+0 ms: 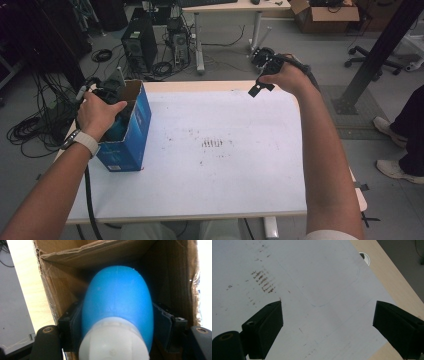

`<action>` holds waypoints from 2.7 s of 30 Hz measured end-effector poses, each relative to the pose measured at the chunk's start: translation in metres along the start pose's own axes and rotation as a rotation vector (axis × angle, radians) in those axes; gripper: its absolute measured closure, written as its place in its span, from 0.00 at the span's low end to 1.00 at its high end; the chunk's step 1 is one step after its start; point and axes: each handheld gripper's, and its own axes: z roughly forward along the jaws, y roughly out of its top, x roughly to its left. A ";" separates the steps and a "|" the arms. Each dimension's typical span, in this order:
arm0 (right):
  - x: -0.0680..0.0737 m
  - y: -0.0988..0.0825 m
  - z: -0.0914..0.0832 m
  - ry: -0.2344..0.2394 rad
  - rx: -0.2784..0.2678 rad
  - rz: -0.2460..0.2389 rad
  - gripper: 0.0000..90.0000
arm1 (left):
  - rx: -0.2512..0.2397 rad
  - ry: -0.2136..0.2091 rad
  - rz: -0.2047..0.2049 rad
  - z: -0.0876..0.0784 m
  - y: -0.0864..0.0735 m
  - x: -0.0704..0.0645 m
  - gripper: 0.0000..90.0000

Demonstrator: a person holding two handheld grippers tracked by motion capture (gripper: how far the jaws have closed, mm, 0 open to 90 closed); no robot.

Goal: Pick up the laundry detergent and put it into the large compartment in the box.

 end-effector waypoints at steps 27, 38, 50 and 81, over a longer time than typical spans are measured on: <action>0.010 -0.004 -0.015 -0.012 -0.020 -0.006 0.10 | -0.058 -0.006 0.015 -0.051 -0.011 -0.004 0.28; 0.018 -0.009 -0.026 -0.021 -0.036 -0.008 0.10 | -0.073 -0.033 0.050 -0.089 -0.027 -0.015 0.26; 0.026 -0.015 -0.034 -0.025 -0.045 -0.009 0.10 | -0.108 -0.081 0.147 -0.132 -0.044 -0.043 0.24; 0.033 -0.019 -0.037 -0.030 -0.052 0.005 0.10 | -0.135 -0.198 0.456 -0.141 -0.062 -0.126 0.05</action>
